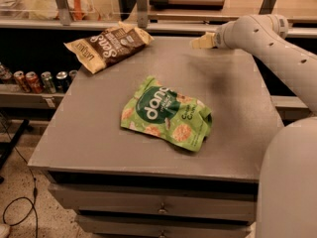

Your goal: Move sponge near green rice chip bag

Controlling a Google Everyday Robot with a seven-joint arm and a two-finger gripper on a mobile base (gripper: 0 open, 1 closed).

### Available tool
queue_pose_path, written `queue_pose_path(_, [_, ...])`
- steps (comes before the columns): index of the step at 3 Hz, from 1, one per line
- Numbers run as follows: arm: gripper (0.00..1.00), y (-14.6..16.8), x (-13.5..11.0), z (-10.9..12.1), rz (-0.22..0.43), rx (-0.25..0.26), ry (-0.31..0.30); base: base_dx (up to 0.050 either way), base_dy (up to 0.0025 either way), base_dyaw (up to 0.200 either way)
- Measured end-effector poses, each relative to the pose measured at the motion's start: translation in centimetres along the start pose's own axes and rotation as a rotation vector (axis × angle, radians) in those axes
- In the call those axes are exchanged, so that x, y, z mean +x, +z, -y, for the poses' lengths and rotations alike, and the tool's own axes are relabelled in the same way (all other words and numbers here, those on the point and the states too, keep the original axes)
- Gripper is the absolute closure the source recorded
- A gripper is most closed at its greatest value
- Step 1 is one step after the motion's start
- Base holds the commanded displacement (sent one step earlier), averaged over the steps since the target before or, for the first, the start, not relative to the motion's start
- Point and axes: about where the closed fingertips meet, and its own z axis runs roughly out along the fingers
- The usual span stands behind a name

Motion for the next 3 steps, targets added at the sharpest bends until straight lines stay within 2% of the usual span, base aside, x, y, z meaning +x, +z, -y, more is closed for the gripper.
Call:
queue_pose_path(1, [0.0,1.3,-0.2,0.8,-0.004,0.033,0.001,0.0,0.0,0.0])
queue_pose_path(3, [0.0,3.1,0.8,2.9,-0.032,0.074,0.051,0.0,0.0,0.0])
